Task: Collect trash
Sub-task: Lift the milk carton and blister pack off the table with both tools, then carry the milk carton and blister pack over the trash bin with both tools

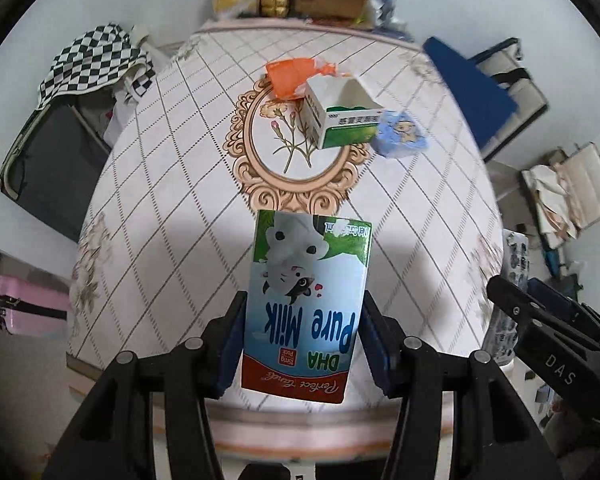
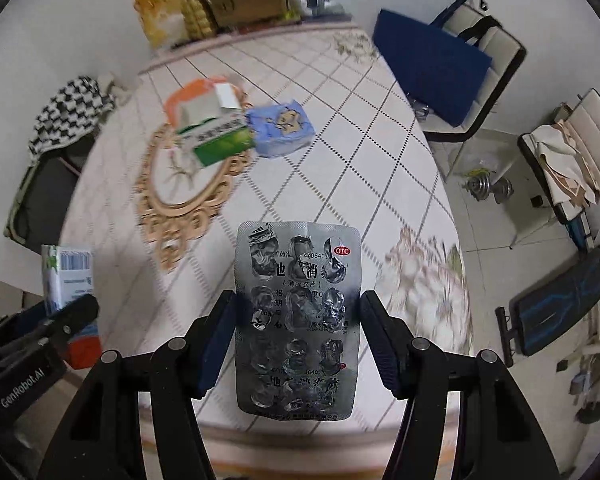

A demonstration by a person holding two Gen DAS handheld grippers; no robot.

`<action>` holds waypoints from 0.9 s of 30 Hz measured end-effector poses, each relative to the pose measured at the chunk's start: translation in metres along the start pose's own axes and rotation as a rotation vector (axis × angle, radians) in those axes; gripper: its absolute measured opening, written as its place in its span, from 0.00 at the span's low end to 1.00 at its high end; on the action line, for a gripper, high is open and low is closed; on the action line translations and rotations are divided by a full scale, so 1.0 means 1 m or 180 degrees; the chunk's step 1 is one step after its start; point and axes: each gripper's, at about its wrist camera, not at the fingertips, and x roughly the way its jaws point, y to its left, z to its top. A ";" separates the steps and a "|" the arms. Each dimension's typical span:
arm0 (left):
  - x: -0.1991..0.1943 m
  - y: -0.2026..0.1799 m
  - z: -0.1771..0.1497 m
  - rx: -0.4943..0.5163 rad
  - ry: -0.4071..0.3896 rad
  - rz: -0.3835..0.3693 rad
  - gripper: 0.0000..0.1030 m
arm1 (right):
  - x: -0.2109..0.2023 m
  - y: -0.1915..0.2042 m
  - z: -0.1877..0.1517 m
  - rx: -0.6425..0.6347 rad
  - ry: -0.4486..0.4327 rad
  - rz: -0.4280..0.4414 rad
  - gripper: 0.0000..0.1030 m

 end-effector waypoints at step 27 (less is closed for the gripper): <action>0.188 0.116 -0.297 -0.0577 0.1599 -0.0386 0.48 | 0.118 0.001 -0.401 0.0873 0.1316 0.0439 0.63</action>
